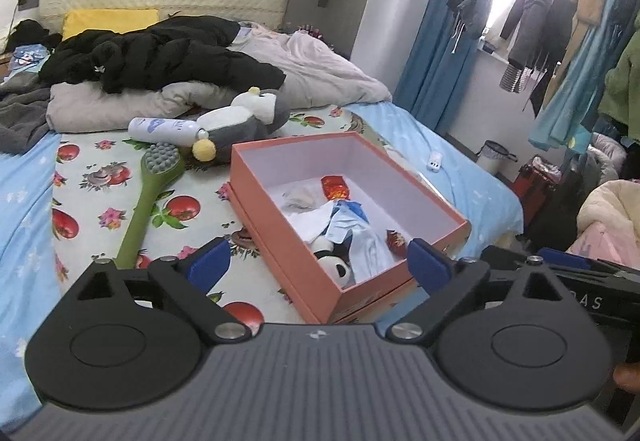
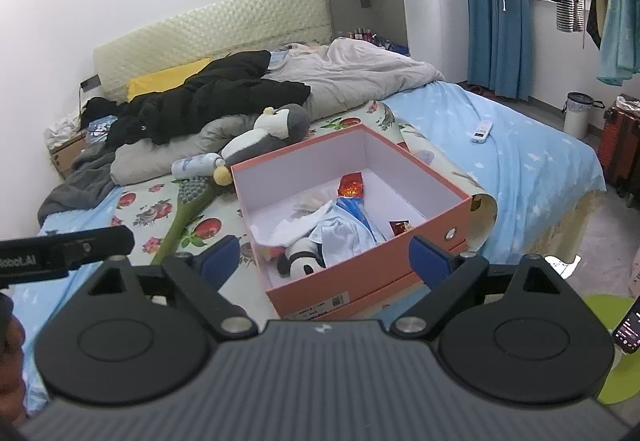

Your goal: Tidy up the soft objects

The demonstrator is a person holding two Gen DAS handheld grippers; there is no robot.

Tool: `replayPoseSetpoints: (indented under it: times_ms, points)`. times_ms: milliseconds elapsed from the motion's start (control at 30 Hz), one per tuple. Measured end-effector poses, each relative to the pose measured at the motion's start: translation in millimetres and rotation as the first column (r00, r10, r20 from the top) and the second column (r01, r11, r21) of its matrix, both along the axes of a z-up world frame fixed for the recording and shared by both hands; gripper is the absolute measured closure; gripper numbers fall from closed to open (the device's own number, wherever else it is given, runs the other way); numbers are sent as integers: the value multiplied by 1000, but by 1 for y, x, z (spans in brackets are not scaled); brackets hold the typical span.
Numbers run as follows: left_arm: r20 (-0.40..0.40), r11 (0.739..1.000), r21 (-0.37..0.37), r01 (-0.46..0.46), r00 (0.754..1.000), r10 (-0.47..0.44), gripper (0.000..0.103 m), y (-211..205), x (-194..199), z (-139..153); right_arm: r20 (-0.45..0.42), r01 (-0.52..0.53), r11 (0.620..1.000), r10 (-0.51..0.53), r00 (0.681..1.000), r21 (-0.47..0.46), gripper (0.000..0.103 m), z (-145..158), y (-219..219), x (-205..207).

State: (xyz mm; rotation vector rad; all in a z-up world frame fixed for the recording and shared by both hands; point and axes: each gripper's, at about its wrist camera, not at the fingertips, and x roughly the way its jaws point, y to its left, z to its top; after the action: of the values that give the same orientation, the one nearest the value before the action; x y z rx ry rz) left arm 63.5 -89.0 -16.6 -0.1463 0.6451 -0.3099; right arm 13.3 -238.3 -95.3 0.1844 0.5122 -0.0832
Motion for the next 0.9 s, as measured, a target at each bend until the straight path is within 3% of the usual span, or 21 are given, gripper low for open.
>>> replayPoseSetpoints:
  times_ms: [433,900]
  points:
    - [-32,999,45,-5,999,7,0,-5,3,-3,12,19,999,-19,1000,-26,10,-1,1,-4]
    - [-35,999,42,4,999,-3,0,-6,1,-5,16,-3,1000,3,1000,-25,10,-1,4,-6]
